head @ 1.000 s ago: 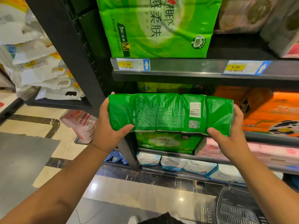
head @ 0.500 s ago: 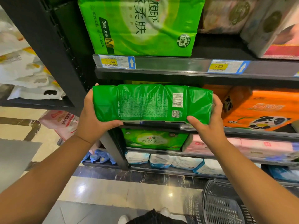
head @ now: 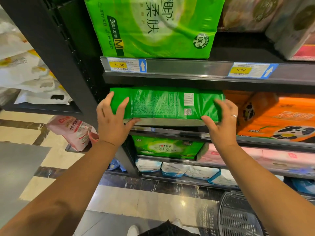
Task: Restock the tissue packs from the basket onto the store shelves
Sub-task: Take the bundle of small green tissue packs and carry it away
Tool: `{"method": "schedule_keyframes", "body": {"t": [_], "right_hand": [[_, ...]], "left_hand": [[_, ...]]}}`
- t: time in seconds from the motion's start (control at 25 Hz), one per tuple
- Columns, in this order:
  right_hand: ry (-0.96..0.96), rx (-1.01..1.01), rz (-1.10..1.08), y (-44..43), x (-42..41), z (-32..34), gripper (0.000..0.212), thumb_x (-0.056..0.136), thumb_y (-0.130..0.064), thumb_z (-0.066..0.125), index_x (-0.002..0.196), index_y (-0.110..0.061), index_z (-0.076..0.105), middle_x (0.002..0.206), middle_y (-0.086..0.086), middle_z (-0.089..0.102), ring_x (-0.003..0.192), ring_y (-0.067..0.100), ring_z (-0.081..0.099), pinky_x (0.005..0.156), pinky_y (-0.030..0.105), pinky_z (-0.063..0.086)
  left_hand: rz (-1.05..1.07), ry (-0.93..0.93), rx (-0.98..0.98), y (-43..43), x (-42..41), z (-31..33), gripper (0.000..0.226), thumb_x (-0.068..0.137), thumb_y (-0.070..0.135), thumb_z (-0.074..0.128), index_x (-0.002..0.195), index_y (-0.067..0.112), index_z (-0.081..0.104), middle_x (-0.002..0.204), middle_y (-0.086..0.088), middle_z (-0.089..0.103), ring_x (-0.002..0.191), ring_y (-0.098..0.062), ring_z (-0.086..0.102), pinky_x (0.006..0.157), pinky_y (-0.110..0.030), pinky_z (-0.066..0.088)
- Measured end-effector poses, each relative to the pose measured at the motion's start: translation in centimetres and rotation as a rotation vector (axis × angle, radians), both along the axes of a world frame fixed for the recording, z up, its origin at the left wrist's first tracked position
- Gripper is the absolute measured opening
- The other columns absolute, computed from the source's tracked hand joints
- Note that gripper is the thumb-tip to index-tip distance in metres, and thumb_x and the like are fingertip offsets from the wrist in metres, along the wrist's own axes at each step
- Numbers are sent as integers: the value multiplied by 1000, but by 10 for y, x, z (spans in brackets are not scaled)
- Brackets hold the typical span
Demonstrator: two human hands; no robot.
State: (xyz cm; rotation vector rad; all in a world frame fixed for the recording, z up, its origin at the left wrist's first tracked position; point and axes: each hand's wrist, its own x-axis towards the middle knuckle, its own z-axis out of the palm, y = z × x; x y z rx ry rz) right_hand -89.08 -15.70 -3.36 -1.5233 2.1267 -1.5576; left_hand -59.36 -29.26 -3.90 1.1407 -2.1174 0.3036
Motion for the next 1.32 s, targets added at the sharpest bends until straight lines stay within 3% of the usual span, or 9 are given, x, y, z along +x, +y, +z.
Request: {"method": "schedule_keyframes", "body": {"t": [0.2, 0.36, 0.48, 0.6, 0.88, 1.0, 1.16, 1.24, 1.32], "right_hand": [[186, 37, 34, -9, -5, -17, 66, 87, -15, 70, 143, -14, 37, 152, 24, 21, 139, 25, 28, 106, 0, 16], [-269, 86, -100, -27, -4, -16, 91, 86, -26, 73, 153, -20, 11, 152, 10, 36, 139, 22, 37, 115, 35, 33], [-317, 142, -108, -39, -3, -24, 82, 84, -33, 74, 148, -16, 25, 140, 4, 49, 126, 21, 49, 107, 40, 41], [-344, 187, -131, -53, -3, -23, 76, 85, -35, 72, 142, -9, 29, 128, -3, 47, 115, 16, 48, 98, 27, 39], [-307, 263, -191, -82, -5, -33, 61, 82, -31, 76, 126, -2, 44, 128, 17, 52, 118, 30, 51, 95, 28, 37], [-238, 345, -212, -84, -2, -40, 68, 80, -28, 79, 127, 3, 41, 131, 20, 46, 122, 32, 46, 96, 28, 34], [-323, 415, -222, -75, 4, -55, 91, 81, -26, 78, 149, -8, 20, 152, 17, 21, 137, 28, 28, 106, 24, 24], [-275, 342, -319, -69, 13, -63, 84, 81, -23, 77, 147, -15, 26, 147, 15, 21, 129, 31, 38, 107, 27, 31], [-38, 331, -291, -67, 24, -71, 64, 81, -23, 77, 134, -18, 42, 134, 14, 32, 116, 34, 48, 98, 43, 46]], "left_hand": [[-18, -78, -135, 3, -36, -3, 53, 84, 15, 64, 132, 27, 45, 137, -5, 44, 126, -33, 38, 103, -51, 30], [53, -230, -104, -3, -46, -7, 72, 82, 25, 65, 145, 26, 30, 152, -7, 29, 139, -32, 23, 113, -52, 7], [115, -223, -16, -4, -57, -7, 88, 80, 30, 69, 150, 27, 16, 155, -8, 11, 143, -34, 10, 113, -50, -10], [-20, -251, -13, 5, -56, -19, 89, 76, 30, 72, 149, 23, 21, 156, -9, 9, 143, -36, 8, 115, -51, -5], [-66, -344, 278, -16, -37, -49, 90, 77, 40, 74, 149, 20, 24, 158, -17, 15, 142, -40, 23, 112, -53, 26], [-94, -332, 521, -30, -40, -53, 92, 84, 42, 68, 154, 29, 10, 161, -7, -10, 147, -36, 8, 114, -46, 25], [-110, -397, 574, -34, -46, -61, 98, 84, 46, 65, 152, 35, -5, 155, 1, -32, 147, -30, -13, 118, -47, 18], [-122, -408, 601, -37, -42, -65, 100, 82, 45, 67, 151, 36, -4, 152, 6, -35, 146, -27, -17, 119, -50, 15], [-125, -434, 626, -40, -38, -66, 97, 83, 45, 66, 152, 35, -1, 151, 8, -36, 145, -23, -20, 119, -49, 13]]}}
